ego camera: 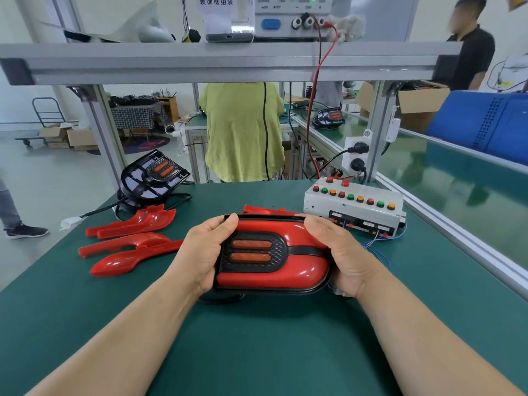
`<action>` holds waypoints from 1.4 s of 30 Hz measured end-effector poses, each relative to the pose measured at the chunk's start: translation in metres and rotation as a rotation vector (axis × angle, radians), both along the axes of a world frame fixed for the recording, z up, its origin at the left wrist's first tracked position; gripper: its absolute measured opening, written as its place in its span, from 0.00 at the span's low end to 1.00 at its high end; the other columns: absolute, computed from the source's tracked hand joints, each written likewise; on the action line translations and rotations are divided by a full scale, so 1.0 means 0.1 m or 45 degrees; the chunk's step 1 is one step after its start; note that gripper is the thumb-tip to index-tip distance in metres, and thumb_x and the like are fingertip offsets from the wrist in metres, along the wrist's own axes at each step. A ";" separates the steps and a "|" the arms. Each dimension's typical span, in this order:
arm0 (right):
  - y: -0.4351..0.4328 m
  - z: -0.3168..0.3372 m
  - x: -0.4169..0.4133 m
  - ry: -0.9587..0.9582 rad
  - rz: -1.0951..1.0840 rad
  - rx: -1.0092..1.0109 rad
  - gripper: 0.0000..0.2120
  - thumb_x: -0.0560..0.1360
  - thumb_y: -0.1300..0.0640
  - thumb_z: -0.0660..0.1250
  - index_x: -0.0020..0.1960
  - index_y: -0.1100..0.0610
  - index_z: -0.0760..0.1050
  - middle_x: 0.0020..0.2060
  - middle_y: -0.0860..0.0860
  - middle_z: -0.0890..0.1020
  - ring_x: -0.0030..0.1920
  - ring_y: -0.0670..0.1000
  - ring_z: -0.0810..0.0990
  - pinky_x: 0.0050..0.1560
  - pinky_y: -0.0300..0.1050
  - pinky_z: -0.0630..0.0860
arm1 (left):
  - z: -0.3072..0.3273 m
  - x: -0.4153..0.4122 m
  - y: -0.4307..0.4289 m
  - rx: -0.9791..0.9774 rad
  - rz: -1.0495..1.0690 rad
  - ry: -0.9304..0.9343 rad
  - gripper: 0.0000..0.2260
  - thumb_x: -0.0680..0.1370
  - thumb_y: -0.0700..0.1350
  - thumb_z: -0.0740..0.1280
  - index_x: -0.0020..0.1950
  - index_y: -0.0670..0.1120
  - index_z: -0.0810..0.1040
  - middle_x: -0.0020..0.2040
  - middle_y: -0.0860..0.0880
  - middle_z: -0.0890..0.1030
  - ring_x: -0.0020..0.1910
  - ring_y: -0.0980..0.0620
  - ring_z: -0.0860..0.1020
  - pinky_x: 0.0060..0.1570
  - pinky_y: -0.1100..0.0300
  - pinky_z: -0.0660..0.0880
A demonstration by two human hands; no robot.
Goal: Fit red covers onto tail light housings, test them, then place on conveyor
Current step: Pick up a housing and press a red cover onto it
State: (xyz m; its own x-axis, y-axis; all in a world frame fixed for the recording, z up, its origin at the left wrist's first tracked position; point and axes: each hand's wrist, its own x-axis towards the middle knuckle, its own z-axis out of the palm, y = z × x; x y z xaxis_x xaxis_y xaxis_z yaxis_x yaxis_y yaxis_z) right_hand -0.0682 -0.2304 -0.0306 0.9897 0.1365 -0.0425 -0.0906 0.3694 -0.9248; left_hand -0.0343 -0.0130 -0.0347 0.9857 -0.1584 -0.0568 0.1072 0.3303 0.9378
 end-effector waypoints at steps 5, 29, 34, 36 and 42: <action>-0.03 0.00 0.00 0.009 0.053 0.044 0.22 0.68 0.61 0.72 0.62 0.57 0.80 0.54 0.61 0.85 0.48 0.59 0.85 0.47 0.55 0.83 | 0.01 -0.01 0.00 -0.002 0.022 0.010 0.11 0.77 0.48 0.68 0.53 0.42 0.82 0.52 0.33 0.83 0.47 0.34 0.84 0.42 0.40 0.80; -0.21 0.04 0.07 0.037 -0.325 -0.242 0.09 0.74 0.69 0.69 0.48 0.56 0.82 0.37 0.52 0.84 0.31 0.43 0.73 0.29 0.33 0.69 | 0.13 0.02 0.30 0.284 0.027 0.071 0.20 0.81 0.55 0.62 0.43 0.43 0.88 0.48 0.40 0.86 0.42 0.44 0.86 0.33 0.54 0.82; -0.22 0.00 0.07 -0.136 -0.422 -0.521 0.13 0.77 0.67 0.67 0.51 0.50 0.80 0.40 0.46 0.87 0.34 0.40 0.79 0.34 0.33 0.73 | 0.12 -0.05 0.22 0.513 -0.105 0.023 0.17 0.76 0.54 0.68 0.48 0.40 0.84 0.46 0.33 0.84 0.38 0.36 0.85 0.32 0.52 0.80; -0.20 0.01 0.06 -0.252 -0.429 -0.586 0.16 0.77 0.68 0.66 0.50 0.47 0.80 0.40 0.43 0.87 0.39 0.37 0.82 0.38 0.29 0.75 | 0.11 -0.07 0.16 0.569 -0.074 -0.028 0.14 0.75 0.54 0.70 0.48 0.43 0.85 0.45 0.36 0.85 0.38 0.39 0.85 0.32 0.53 0.81; 0.06 0.04 -0.05 -0.696 -0.465 -0.971 0.21 0.76 0.69 0.68 0.47 0.41 0.82 0.46 0.41 0.85 0.50 0.37 0.82 0.55 0.27 0.71 | 0.08 -0.08 0.13 1.338 0.379 -0.538 0.13 0.76 0.56 0.70 0.58 0.55 0.80 0.55 0.59 0.79 0.57 0.57 0.77 0.59 0.58 0.71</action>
State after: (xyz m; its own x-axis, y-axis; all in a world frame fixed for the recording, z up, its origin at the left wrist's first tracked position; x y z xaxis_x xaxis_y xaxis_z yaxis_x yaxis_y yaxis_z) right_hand -0.0733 -0.2246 -0.0271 0.8753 -0.0537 0.4807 0.4174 -0.4184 -0.8067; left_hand -0.0425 -0.0004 -0.0263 0.9479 0.0118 0.3183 -0.2291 -0.6690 0.7071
